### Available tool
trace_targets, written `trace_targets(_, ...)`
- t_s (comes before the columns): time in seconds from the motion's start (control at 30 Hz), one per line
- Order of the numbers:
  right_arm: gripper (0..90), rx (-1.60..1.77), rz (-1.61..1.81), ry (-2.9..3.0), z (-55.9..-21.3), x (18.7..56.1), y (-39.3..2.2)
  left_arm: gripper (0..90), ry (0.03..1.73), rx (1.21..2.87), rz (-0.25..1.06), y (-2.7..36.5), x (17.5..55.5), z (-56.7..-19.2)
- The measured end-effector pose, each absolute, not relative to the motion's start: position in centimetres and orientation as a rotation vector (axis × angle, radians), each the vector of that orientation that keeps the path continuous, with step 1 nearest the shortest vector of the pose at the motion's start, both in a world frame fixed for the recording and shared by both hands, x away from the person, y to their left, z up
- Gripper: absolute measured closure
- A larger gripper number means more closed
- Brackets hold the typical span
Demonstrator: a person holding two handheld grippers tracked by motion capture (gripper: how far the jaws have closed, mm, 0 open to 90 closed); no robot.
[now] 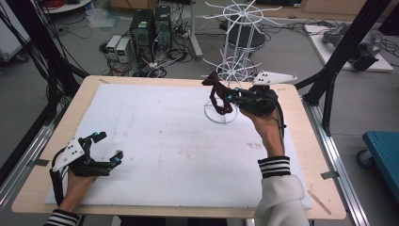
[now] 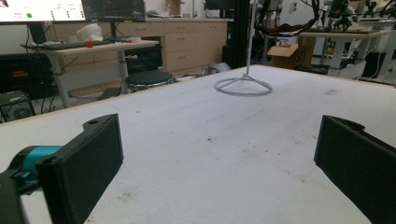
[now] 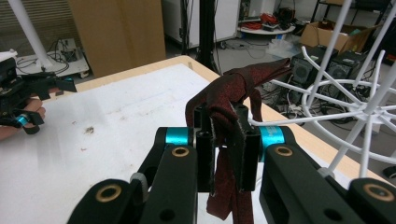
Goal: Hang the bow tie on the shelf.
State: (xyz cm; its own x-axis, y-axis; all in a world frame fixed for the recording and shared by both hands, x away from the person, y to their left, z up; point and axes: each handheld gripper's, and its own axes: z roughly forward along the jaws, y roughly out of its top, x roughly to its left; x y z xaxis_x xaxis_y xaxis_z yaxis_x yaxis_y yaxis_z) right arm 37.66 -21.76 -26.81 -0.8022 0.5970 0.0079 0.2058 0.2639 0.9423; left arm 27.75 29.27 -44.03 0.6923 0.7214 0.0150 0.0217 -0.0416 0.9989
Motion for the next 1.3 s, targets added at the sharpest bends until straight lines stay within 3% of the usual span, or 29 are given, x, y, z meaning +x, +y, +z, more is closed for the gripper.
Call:
trace_targets(0.97, 80.8, 0.844, 1.584, 2.223, -28.4, 40.0, -23.8, 1.7, 0.635, 1.463, 0.645, 29.7, 27.3, -45.3)
trace_targets(1.3, 71.8, 0.879, 1.502, 2.171, -28.3, 39.9, -24.0, 1.7, 0.633, 1.459, 0.647, 29.7, 27.3, -45.3)
